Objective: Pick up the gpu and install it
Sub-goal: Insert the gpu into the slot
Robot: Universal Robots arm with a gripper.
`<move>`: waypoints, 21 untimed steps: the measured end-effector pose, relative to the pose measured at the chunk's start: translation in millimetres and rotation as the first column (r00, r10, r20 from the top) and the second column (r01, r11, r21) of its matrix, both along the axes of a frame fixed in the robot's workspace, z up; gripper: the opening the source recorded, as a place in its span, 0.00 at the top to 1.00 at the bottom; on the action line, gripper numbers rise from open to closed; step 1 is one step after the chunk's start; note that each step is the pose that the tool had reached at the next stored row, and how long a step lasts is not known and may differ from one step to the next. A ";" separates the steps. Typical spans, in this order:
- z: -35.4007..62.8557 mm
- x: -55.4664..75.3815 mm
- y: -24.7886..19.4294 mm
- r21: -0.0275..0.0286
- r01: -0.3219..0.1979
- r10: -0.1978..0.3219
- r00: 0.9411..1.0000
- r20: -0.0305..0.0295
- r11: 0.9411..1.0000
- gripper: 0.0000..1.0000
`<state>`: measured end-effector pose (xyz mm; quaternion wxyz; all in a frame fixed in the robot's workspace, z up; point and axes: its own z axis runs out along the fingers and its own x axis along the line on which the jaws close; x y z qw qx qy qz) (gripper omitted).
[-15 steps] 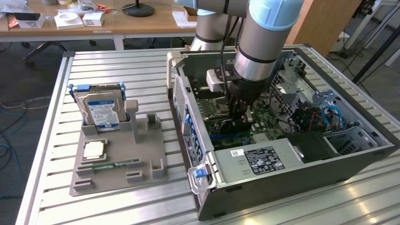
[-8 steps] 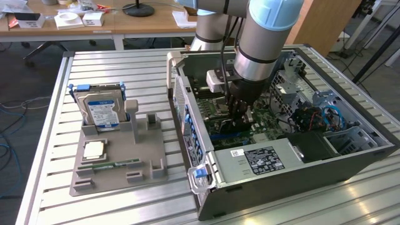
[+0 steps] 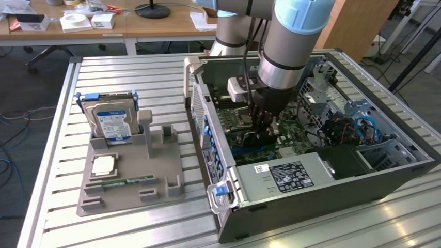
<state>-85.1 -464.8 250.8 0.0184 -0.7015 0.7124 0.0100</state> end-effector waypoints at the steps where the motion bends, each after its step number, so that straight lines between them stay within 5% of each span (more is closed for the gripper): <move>1: -0.1 0.0 0.0 0.000 0.000 0.000 1.000 0.000 1.000 0.74; 21: -1.2 0.0 0.0 0.000 0.000 0.000 1.000 0.000 1.000 0.74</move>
